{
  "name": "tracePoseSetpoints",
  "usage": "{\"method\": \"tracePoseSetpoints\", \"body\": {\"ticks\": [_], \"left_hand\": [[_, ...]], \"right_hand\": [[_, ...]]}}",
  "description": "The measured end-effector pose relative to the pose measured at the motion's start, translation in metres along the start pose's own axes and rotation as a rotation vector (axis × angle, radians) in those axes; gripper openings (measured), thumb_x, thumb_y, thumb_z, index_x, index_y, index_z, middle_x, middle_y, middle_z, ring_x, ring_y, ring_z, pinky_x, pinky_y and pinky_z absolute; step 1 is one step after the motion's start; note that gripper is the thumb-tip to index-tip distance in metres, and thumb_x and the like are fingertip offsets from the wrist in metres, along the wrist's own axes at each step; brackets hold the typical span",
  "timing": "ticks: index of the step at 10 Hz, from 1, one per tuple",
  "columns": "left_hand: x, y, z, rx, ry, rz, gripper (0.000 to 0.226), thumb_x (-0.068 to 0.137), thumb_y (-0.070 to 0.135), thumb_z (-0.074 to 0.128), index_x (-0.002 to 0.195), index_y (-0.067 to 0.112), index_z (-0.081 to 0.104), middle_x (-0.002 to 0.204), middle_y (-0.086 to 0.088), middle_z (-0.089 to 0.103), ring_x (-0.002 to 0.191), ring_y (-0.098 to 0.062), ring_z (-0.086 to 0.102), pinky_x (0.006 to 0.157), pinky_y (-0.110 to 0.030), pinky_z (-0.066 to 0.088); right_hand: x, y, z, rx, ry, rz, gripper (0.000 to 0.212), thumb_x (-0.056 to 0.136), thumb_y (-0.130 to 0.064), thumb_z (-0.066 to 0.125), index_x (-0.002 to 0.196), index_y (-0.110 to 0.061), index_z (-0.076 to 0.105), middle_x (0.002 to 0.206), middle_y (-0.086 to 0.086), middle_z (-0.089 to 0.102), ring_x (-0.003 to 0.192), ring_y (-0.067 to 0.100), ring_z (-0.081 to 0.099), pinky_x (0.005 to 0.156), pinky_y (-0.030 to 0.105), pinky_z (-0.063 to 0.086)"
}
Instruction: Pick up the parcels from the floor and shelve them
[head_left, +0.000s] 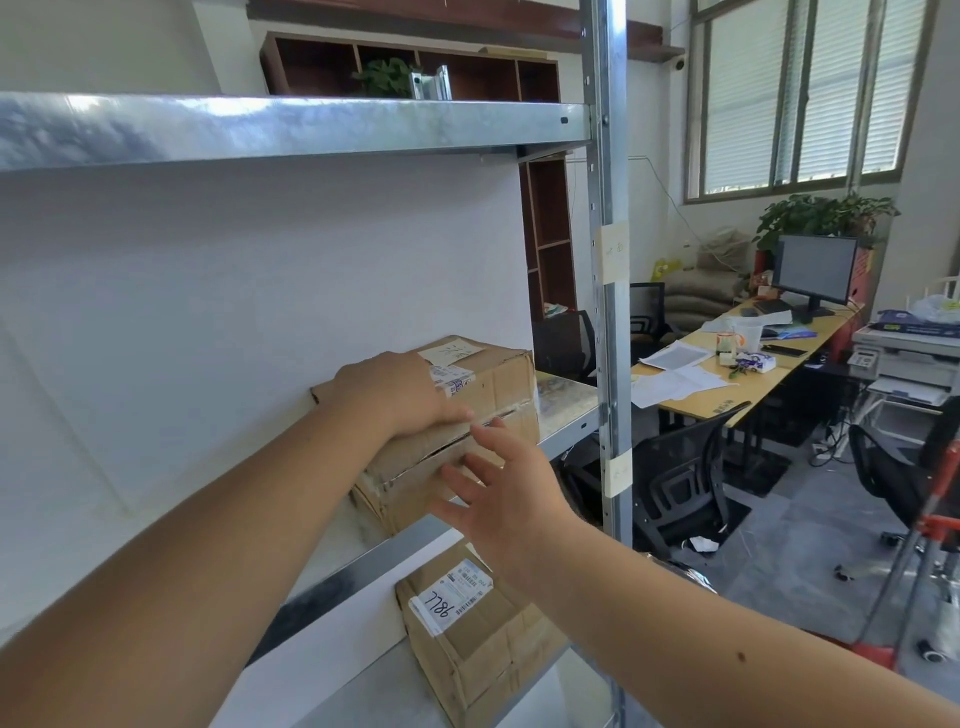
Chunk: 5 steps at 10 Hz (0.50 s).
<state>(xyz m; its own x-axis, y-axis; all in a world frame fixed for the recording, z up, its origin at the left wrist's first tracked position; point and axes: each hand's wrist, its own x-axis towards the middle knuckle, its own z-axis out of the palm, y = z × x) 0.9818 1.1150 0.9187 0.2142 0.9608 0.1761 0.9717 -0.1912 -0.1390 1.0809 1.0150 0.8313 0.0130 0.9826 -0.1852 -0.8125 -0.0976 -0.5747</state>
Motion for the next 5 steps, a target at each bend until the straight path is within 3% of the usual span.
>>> {"method": "tracePoseSetpoints", "body": {"ticks": [1,2,3,4,5], "left_hand": [[-0.011,0.001,0.009,0.040,0.154,-0.035,0.080,0.076,0.091,0.052,0.125,0.029,0.063,0.120,0.001,0.070,0.109,-0.025,0.066,0.076,-0.035,0.043],[-0.025,-0.001,0.016,0.096,0.396,0.040,0.072,0.089,0.080,0.045,0.127,0.023,0.065,0.127,-0.002,0.070,0.120,-0.028,0.062,0.086,-0.040,0.048],[-0.044,-0.005,0.039,0.080,0.657,0.219,0.064,0.096,0.061,0.050,0.138,0.015,0.064,0.151,-0.012,0.060,0.145,-0.036,0.048,0.115,-0.058,0.036],[-0.075,-0.001,0.066,0.031,0.758,0.306,0.062,0.098,0.049,0.044,0.145,0.012,0.059,0.158,-0.016,0.053,0.149,-0.039,0.044,0.119,-0.062,0.031],[-0.101,-0.006,0.103,0.016,0.773,0.300,0.069,0.096,0.051,0.051,0.152,0.011,0.054,0.162,-0.016,0.047,0.151,-0.039,0.041,0.121,-0.061,0.031]], "right_hand": [[-0.006,0.001,0.000,-0.074,-0.049,-0.016,0.073,0.101,-0.022,0.068,0.164,-0.037,0.033,0.169,0.006,0.036,0.155,0.031,0.039,0.122,0.061,0.035],[-0.012,0.001,-0.002,-0.150,-0.097,-0.041,0.081,0.101,-0.025,0.069,0.167,-0.037,0.024,0.173,0.000,0.029,0.160,0.028,0.027,0.127,0.062,0.026],[-0.014,0.000,-0.013,-0.178,-0.167,-0.045,0.083,0.100,-0.025,0.071,0.167,-0.039,0.023,0.173,-0.002,0.030,0.161,0.025,0.027,0.128,0.059,0.026],[-0.012,-0.002,-0.026,-0.275,-0.208,-0.080,0.084,0.097,-0.028,0.073,0.165,-0.042,0.026,0.173,-0.007,0.031,0.159,0.021,0.031,0.128,0.051,0.030],[-0.012,-0.005,-0.036,-0.393,-0.201,-0.148,0.079,0.098,-0.029,0.073,0.163,-0.044,0.032,0.171,-0.011,0.032,0.156,0.020,0.035,0.121,0.042,0.034]]}}
